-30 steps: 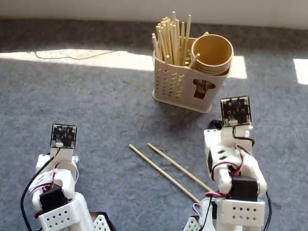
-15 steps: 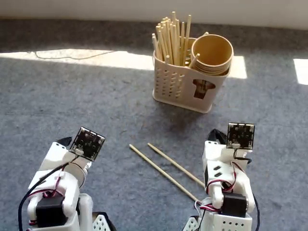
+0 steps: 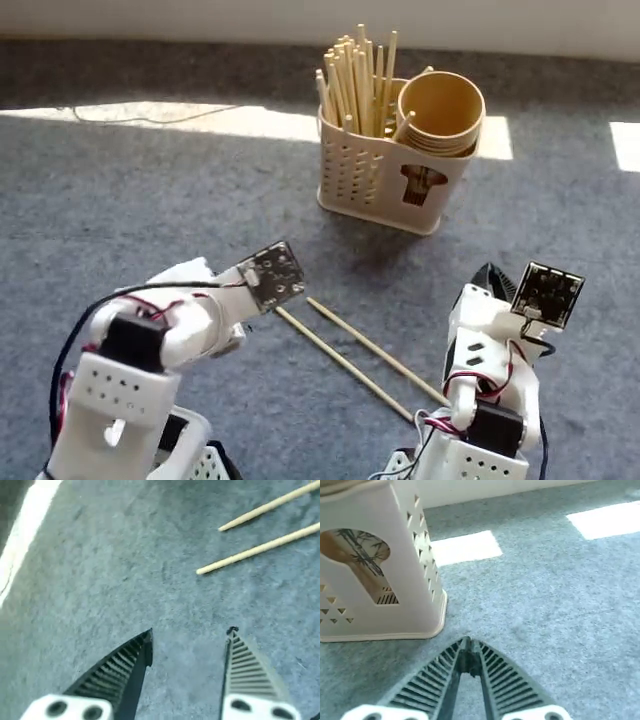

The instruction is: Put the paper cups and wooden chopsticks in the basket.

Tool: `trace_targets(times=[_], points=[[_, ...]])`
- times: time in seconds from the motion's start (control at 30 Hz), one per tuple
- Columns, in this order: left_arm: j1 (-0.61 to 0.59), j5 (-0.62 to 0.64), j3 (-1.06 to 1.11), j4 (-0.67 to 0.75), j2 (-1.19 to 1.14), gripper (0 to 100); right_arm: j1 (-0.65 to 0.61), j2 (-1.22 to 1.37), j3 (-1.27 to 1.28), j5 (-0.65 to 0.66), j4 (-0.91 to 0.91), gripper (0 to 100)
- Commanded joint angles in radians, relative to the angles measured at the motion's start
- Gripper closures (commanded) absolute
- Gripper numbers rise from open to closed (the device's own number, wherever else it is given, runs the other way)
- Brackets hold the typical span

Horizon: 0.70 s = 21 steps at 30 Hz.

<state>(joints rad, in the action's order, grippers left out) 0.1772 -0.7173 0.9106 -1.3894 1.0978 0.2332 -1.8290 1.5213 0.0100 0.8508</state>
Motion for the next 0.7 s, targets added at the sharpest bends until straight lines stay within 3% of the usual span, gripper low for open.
trace_targets(times=[0.0,0.23,0.67], points=[[0.163,-0.081,-0.157,0.0,-0.306,77,0.03,-0.01,-0.004,-0.008,-0.035,99.4],[0.343,-0.199,-0.303,0.002,-0.667,76,0.031,-0.01,-0.004,-0.005,-0.053,99.4],[0.489,-0.203,-0.57,0.12,-1.121,76,0.127,-0.01,-0.013,-0.009,-0.053,99.4]])
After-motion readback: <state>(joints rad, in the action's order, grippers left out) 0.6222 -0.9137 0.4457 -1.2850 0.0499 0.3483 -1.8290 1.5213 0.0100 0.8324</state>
